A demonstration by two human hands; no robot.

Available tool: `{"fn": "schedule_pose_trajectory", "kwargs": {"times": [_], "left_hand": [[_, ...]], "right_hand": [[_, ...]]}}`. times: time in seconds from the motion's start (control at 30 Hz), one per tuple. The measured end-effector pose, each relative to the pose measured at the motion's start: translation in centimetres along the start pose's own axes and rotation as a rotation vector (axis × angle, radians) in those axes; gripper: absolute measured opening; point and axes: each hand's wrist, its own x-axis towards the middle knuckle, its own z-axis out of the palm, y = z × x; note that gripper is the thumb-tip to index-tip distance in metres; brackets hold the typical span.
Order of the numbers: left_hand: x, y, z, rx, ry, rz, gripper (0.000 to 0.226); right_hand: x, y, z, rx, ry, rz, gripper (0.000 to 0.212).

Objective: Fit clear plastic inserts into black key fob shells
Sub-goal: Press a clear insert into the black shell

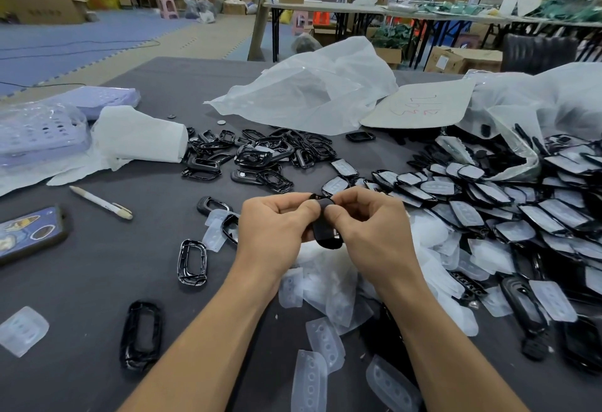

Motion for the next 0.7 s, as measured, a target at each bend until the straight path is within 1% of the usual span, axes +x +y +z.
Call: {"fn": "schedule_pose_trajectory", "kwargs": {"times": [0.1,0.13,0.23,0.3,0.37,0.43,0.57,0.6,0.7], "left_hand": [[0.1,-0.1,-0.1,0.007,-0.008,-0.005,0.017],[0.1,-0.1,-0.2,0.014,-0.023,-0.004,0.015],[0.1,0.0,-0.4,0.073,-0.030,0.003,0.018],[0.1,0.0,-0.4,0.091,-0.006,0.011,0.026],[0.3,-0.1,-0.3,0.067,0.039,0.012,0.032],[0.5,-0.1,-0.3,0.033,0.077,0.006,0.030],[0.5,-0.3,-0.4,0.012,0.084,-0.004,0.021],[0.5,-0.3,-0.6,0.052,0.081,0.015,0.019],[0.5,0.0,-1.1,0.269,0.048,0.094,0.024]], "right_hand": [[0.0,0.0,0.0,-0.010,0.013,0.001,0.015],[0.0,0.0,0.0,-0.012,0.017,-0.003,0.016],[-0.1,0.0,0.0,-0.023,-0.008,-0.019,0.017],[-0.1,-0.1,0.1,-0.015,-0.024,-0.025,0.017],[-0.1,-0.1,0.2,0.008,-0.026,-0.015,0.013],[-0.1,0.0,0.3,0.036,-0.034,0.011,0.006],[-0.1,0.1,0.3,0.018,-0.037,0.001,0.013],[-0.1,0.1,0.3,0.032,-0.032,0.001,0.016],[0.0,0.2,0.0,0.034,-0.033,-0.019,0.024]]}}
